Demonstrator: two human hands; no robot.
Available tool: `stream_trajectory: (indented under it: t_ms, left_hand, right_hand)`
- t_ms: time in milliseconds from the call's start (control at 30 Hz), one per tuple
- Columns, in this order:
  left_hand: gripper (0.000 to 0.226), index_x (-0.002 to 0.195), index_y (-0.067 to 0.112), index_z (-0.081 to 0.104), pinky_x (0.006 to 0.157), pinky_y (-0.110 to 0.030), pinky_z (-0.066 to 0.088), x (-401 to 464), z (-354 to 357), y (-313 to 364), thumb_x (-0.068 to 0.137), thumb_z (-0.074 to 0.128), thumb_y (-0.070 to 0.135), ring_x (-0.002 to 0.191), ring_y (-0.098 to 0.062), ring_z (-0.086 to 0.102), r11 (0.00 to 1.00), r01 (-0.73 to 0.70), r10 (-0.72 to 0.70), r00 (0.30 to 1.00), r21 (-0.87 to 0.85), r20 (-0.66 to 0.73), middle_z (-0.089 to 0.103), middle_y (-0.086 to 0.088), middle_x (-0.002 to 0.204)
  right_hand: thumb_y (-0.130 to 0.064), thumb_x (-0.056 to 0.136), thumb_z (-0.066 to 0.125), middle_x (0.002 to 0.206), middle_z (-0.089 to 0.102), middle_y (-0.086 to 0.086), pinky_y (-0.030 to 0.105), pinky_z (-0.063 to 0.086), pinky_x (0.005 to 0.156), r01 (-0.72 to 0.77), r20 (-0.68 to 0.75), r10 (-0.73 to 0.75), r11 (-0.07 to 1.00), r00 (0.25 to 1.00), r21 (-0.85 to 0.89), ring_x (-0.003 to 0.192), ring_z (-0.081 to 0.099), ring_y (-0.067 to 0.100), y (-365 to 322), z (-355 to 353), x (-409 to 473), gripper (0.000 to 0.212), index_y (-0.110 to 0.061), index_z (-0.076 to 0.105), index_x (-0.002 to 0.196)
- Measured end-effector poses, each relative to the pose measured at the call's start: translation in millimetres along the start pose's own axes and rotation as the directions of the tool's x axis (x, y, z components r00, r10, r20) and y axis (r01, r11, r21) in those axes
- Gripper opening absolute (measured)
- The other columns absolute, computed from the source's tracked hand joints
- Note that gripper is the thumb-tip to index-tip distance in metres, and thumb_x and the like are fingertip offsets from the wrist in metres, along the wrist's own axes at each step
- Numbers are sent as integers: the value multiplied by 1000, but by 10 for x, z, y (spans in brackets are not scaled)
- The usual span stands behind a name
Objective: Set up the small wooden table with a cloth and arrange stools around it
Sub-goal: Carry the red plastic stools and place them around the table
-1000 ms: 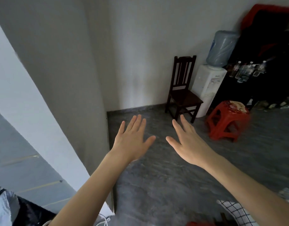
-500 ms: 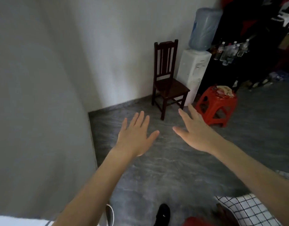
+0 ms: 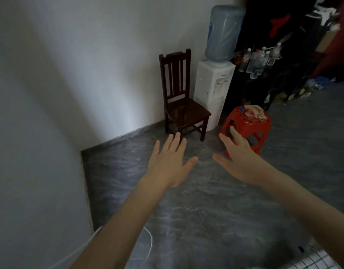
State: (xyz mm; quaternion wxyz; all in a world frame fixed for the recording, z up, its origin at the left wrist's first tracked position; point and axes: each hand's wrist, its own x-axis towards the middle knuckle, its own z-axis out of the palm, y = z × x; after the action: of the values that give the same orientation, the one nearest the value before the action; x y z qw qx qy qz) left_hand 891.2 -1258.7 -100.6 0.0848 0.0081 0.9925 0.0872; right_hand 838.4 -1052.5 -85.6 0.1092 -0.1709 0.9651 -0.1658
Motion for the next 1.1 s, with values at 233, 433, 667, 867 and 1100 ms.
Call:
stream_trajectory:
  t_ms: [233, 433, 667, 867, 1100]
  left_hand:
    - [74, 156, 23, -4, 120, -45, -11, 797, -79, -124, 97, 14, 64, 148, -13, -17, 1000, -14, 14, 1000, 13, 7, -17, 3, 162]
    - [74, 156, 23, -1, 119, -43, -11, 1589, -130, -401, 98, 17, 63, 148, -13, -17, 998, -64, 63, 998, 8, 13, -17, 3, 162]
    - [73, 157, 22, -1, 120, -45, -9, 2630, -501, -906, 98, 18, 62, 148, -14, -17, 992, -125, 126, 992, 22, -19, -16, 1, 162]
    - [72, 156, 21, 2, 119, -45, -8, 3376, -701, -1102, 99, 21, 60, 149, -16, -15, 980, -199, 200, 980, 20, -25, -14, -1, 163]
    - [73, 157, 21, 3, 120, -46, -8, 3912, -697, -1065, 98, 21, 60, 149, -15, -15, 964, -264, 264, 964, 14, 22, -13, 0, 163]
  right_hand:
    - [-54, 95, 46, 163, -7, 3, 41, 13, 118, -14, 23, 13, 999, 1000, 33, 149, -6, 21, 144, -52, 710, 76, -24, 10, 155]
    - [-55, 95, 46, 163, -8, 2, 42, 11, 118, -58, 71, 56, 998, 996, 39, 149, -7, 21, 123, -67, 1444, 77, -24, 8, 156]
    - [-53, 95, 46, 163, -8, 1, 39, 12, 118, -75, 29, 75, 997, 997, 0, 149, -5, 21, -150, -340, 2445, 77, -24, 8, 156]
    - [-51, 96, 47, 163, -4, 2, 39, 15, 117, -123, -23, 123, 992, 992, 7, 149, -2, 22, -233, -460, 3056, 75, -24, 10, 155]
    - [-50, 95, 49, 163, -5, 0, 40, 15, 117, -189, -41, 191, 981, 981, 51, 149, 0, 23, -4, -528, 3429, 75, -26, 10, 154]
